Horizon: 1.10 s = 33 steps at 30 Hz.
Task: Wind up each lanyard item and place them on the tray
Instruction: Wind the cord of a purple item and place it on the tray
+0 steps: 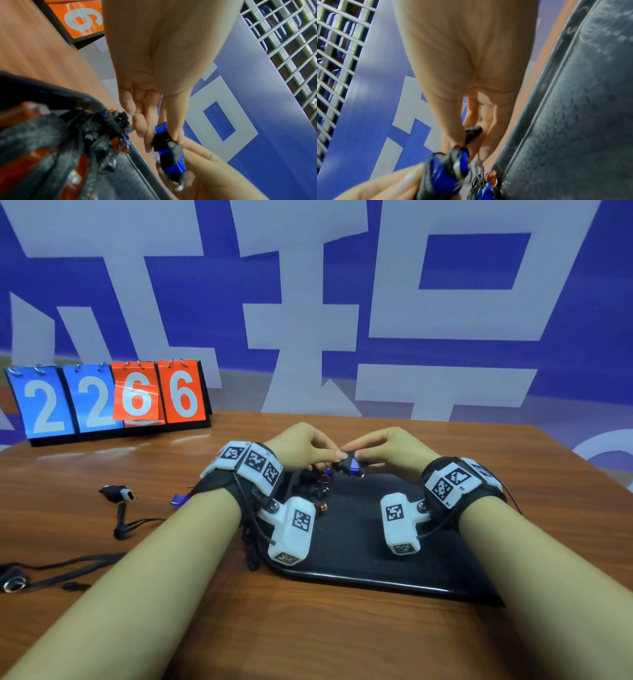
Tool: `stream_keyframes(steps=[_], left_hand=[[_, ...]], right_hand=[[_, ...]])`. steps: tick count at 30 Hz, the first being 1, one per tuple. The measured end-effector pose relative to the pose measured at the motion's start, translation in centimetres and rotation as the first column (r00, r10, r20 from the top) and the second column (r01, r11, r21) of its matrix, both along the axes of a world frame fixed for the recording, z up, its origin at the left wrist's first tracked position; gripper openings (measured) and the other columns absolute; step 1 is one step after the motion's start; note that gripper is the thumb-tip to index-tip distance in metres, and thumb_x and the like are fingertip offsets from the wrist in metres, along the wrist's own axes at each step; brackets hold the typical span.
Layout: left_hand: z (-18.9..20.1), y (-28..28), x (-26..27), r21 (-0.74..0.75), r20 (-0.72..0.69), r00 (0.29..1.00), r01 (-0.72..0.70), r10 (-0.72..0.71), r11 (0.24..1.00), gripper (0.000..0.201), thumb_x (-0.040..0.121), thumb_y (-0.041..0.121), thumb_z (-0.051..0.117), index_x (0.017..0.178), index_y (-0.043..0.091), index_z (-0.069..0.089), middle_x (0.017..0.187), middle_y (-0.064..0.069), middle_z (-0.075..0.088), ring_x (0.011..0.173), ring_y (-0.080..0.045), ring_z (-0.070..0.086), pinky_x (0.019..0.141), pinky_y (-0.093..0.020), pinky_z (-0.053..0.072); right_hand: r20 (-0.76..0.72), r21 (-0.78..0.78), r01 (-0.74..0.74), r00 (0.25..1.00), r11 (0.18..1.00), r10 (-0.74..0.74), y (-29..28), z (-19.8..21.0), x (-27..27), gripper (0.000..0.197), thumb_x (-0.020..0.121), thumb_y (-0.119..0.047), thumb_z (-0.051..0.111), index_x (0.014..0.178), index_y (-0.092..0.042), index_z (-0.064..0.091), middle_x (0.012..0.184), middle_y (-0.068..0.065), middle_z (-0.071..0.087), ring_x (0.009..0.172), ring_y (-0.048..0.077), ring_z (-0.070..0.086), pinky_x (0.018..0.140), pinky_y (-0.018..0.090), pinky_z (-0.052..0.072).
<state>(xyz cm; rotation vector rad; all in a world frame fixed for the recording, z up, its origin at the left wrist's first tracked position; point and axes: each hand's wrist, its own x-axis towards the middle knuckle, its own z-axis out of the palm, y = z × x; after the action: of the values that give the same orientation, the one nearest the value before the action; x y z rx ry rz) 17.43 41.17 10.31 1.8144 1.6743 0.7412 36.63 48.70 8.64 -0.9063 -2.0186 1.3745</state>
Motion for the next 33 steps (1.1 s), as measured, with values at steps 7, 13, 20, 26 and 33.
stream_keyframes(steps=[7,13,20,26,33], left_hand=[[-0.4,1.0,0.7,0.084,0.017,0.987,-0.159,0.158,0.984,0.024,0.091,0.033,0.070,0.080,0.012,0.074,0.084,-0.009,0.076,0.070,-0.014,0.066,0.079,-0.028,0.054],[-0.5,1.0,1.1,0.089,0.110,0.954,-0.289,0.279,0.953,0.031,0.091,0.036,0.069,0.068,0.016,0.072,0.063,0.003,0.068,0.061,-0.009,0.061,0.068,-0.022,0.045],[-0.1,0.8,1.7,0.127,0.149,0.938,-0.333,0.314,0.934,0.025,0.089,0.038,0.072,0.072,0.019,0.072,0.084,-0.010,0.076,0.086,-0.027,0.072,0.087,-0.038,0.056],[-0.7,0.9,1.9,0.140,0.101,0.953,-0.298,0.285,0.944,0.022,0.086,0.037,0.075,0.074,0.019,0.073,0.075,-0.005,0.074,0.073,-0.020,0.068,0.084,-0.036,0.056],[-1.3,1.2,1.3,0.171,0.072,0.972,-0.231,0.222,0.958,0.016,0.085,0.034,0.076,0.081,0.018,0.074,0.080,-0.008,0.075,0.076,-0.019,0.068,0.086,-0.040,0.055]], right_hand=[[-0.105,0.200,0.217,0.974,0.956,-0.199,-0.2,0.9,-0.7,0.015,0.080,0.005,0.073,0.080,-0.010,0.072,0.084,0.010,0.072,0.074,0.014,0.064,0.071,0.021,0.056],[-0.121,0.208,0.157,0.984,0.965,-0.134,-1.5,1.3,-0.5,0.012,0.083,-0.003,0.074,0.095,-0.003,0.076,0.093,0.012,0.076,0.083,0.016,0.072,0.082,0.022,0.057],[-0.198,0.148,0.181,0.969,0.972,-0.150,-1.7,1.1,-0.1,0.012,0.084,-0.003,0.074,0.095,0.000,0.076,0.092,0.015,0.076,0.090,0.026,0.073,0.087,0.032,0.058],[-0.034,0.217,0.240,0.971,0.946,-0.238,-1.0,0.4,0.2,0.009,0.072,-0.009,0.085,0.075,-0.011,0.076,0.079,0.006,0.075,0.075,0.017,0.069,0.078,0.031,0.057],[0.022,0.161,0.196,0.979,0.967,-0.202,-0.9,0.3,-0.2,0.034,0.073,0.000,0.082,0.102,-0.009,0.066,0.096,0.005,0.066,0.065,0.013,0.064,0.053,0.022,0.056]])
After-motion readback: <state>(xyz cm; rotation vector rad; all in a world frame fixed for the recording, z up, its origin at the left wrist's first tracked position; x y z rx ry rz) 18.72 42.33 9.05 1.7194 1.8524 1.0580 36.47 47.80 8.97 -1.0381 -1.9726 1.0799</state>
